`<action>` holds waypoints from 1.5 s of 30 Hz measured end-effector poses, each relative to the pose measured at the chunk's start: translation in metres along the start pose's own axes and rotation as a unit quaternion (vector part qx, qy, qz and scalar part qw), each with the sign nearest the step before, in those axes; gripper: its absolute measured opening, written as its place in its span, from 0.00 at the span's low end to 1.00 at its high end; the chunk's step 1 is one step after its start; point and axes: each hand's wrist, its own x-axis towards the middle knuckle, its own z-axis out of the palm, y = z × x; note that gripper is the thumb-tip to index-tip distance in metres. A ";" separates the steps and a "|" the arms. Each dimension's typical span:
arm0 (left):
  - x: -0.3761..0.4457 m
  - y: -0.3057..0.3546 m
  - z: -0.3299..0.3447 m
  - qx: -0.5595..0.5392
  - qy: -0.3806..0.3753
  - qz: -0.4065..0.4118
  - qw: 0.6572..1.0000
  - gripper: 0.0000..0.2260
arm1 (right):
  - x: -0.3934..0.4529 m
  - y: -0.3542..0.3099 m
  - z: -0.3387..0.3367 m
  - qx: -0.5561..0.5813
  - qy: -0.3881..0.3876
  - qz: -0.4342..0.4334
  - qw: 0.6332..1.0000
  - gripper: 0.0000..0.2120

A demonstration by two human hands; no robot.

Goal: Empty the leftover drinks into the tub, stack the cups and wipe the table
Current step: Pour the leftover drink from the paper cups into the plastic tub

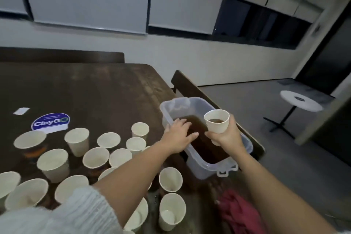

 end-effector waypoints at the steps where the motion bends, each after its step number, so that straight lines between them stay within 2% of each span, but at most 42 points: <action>1: 0.007 0.005 0.009 0.016 -0.006 0.007 1.000 0.28 | 0.002 0.010 -0.008 -0.024 -0.005 0.006 1.000 0.33; 4: 0.013 0.008 0.024 0.057 -0.030 -0.004 0.998 0.30 | 0.009 0.030 -0.020 -0.080 -0.020 0.010 0.997 0.37; 6: 0.013 0.005 0.034 0.062 -0.017 -0.018 0.998 0.30 | 0.013 0.037 -0.025 -0.100 -0.036 0.011 0.994 0.39; 11: 0.013 0.001 0.045 0.035 0.038 -0.036 0.998 0.28 | 0.024 0.048 -0.030 -0.141 -0.080 0.006 0.987 0.38; 21: 0.010 0.000 0.045 0.043 0.044 -0.039 0.997 0.25 | 0.037 0.053 -0.022 -0.215 -0.160 -0.016 0.963 0.37; 29: 0.009 0.001 0.044 0.050 0.041 -0.041 0.997 0.24 | 0.042 0.054 -0.027 -0.254 -0.185 -0.021 0.949 0.39; 45: 0.008 0.001 0.043 0.049 0.044 -0.041 0.997 0.23 | 0.046 0.055 -0.030 -0.376 -0.241 -0.036 0.894 0.40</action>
